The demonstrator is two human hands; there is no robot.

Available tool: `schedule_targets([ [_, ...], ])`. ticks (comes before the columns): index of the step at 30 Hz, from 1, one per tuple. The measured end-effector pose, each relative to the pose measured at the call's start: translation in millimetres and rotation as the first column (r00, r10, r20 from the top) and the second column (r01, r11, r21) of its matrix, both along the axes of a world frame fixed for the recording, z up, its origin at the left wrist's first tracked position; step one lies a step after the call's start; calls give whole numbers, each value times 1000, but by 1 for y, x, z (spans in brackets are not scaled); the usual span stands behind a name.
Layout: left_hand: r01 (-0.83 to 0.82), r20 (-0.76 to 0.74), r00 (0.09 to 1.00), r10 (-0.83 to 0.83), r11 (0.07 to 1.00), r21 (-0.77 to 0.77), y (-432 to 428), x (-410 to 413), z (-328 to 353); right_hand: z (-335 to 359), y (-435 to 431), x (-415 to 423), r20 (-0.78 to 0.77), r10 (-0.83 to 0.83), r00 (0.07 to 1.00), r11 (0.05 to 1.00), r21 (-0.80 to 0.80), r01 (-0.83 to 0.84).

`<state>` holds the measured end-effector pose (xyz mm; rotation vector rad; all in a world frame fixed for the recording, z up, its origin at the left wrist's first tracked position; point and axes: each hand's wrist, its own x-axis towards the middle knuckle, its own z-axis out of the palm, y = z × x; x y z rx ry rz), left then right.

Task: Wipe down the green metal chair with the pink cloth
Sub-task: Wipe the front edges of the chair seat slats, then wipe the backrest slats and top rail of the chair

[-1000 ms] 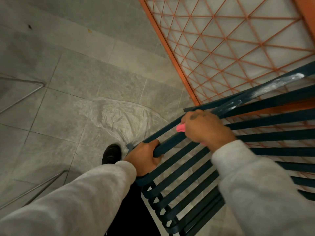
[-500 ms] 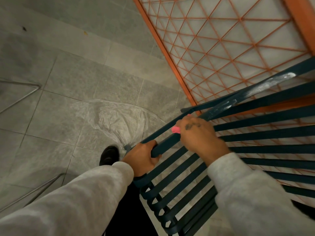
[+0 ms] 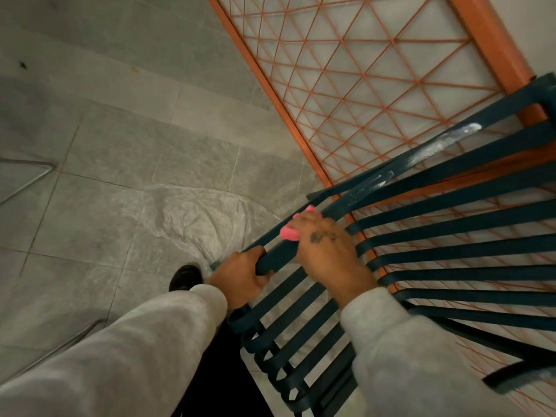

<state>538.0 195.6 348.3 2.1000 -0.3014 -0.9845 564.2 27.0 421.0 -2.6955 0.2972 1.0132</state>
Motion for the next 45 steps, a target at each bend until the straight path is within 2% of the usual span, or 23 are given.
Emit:
schedule_targets([
  [3,12,40,999,-11,1000,-25,0,-1,0,6,27,-31,136,46,990,976,206,-73],
  [5,23,59,998,-21,999,-36,0,-2,0,8,23,-44,160,65,985,951,290,-110],
  [7,16,44,999,-15,1000,-20,1,-1,0,19,10,-49,154,-125,980,907,417,50],
  [9,34,19,999,-34,999,-5,1,2,1,36,-3,-62,113,-401,909,803,522,289],
  [11,40,-44,998,-41,999,-29,-2,8,7,46,-11,-81,25,-666,745,616,582,531],
  [14,-44,-115,993,32,994,-99,-19,15,20,39,-19,-105,-139,-922,362,207,614,762],
  [16,-51,-71,996,44,994,-97,-31,18,24,30,-16,-110,-256,-955,152,-31,591,806],
  [17,-40,-29,999,37,996,-86,-37,20,24,25,-13,-109,-299,-951,76,-118,579,806],
  [19,-8,60,998,10,999,-38,-48,25,22,15,-7,-99,-337,-941,1,-211,590,779],
  [23,80,209,975,-75,997,-17,-59,27,20,2,11,-74,-390,-921,-11,-291,668,685],
  [27,17,120,993,-14,1000,-26,-62,24,16,-7,31,-80,-372,-928,23,-254,676,691],
  [30,-25,105,994,25,1000,-9,-65,25,14,-11,37,-91,-422,-905,59,-262,660,704],
  [34,64,214,974,-68,998,28,-65,25,13,-20,18,-76,-436,-900,-18,-347,690,636],
  [36,129,268,954,-132,991,32,-64,25,13,-22,3,-60,-406,-911,-76,-366,707,605],
  [38,104,253,962,-105,994,20,-67,25,14,-27,-6,-51,-369,-924,-99,-354,728,587],
  [42,121,251,960,-125,992,32,-67,26,12,-27,9,-62,-362,-929,-75,-334,735,590],
  [45,36,181,982,-43,999,39,-67,26,9,-22,26,-80,-403,-915,-10,-335,748,573],
])
